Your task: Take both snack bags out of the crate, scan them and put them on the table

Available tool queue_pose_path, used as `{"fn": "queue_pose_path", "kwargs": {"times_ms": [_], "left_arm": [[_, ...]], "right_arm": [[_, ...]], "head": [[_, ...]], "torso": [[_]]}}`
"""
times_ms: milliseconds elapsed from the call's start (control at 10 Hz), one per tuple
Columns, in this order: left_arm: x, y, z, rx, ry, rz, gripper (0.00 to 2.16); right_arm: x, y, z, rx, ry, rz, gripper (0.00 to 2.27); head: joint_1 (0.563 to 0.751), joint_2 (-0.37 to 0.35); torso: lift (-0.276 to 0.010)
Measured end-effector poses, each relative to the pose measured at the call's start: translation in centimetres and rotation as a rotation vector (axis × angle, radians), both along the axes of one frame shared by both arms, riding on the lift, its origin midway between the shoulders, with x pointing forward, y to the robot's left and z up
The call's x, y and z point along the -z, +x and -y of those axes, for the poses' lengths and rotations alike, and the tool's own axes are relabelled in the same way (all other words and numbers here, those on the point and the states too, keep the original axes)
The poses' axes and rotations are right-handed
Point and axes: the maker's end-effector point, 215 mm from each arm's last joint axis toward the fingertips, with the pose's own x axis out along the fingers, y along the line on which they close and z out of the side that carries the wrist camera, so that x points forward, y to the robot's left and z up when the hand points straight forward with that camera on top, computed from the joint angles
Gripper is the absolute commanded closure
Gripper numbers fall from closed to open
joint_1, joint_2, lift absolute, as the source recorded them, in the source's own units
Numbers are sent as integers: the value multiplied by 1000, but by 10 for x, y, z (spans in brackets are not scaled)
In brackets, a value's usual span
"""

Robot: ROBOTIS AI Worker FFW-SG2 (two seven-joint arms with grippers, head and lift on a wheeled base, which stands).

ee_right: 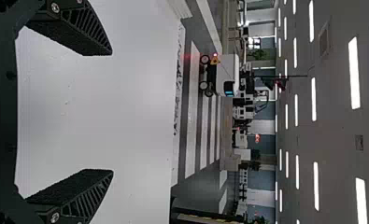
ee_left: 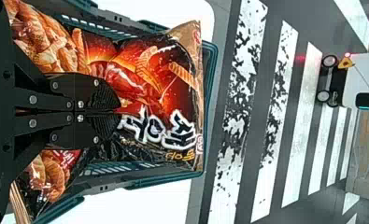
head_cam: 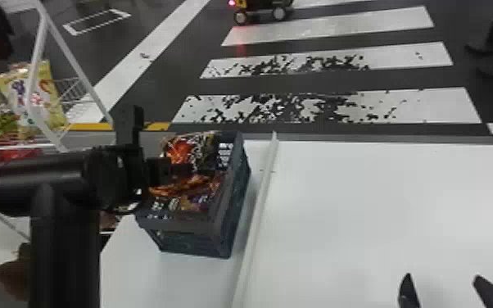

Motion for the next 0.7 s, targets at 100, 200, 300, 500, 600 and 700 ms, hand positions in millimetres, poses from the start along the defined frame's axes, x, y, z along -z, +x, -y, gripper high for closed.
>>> {"fn": "queue_pose_path", "kwargs": {"times_ms": [100, 200, 300, 500, 600, 700], "left_arm": [[-3, -2, -1, -2, 10, 7, 2135], [-5, -2, -2, -4, 17, 12, 2135], [-9, -1, 0, -4, 19, 21, 2135], [-23, 3, 11, 4, 15, 58, 2135], [-29, 5, 22, 11, 2, 76, 2135], [-32, 6, 34, 24, -17, 89, 2135]], "right_arm": [[0, 0, 0, 1, 1, -1, 93], [1, 0, 0, 1, 1, -1, 97], [1, 0, 0, 1, 1, -3, 97], [2, -1, 0, 1, 2, -6, 97], [2, -2, 0, 1, 2, -6, 97], [3, -3, 0, 2, 2, -7, 97]], "head": [[695, 320], [695, 322], [695, 321], [695, 308], [695, 295], [695, 286]], "torso": [[-94], [-94], [-94], [-94], [-94], [-94]]}}
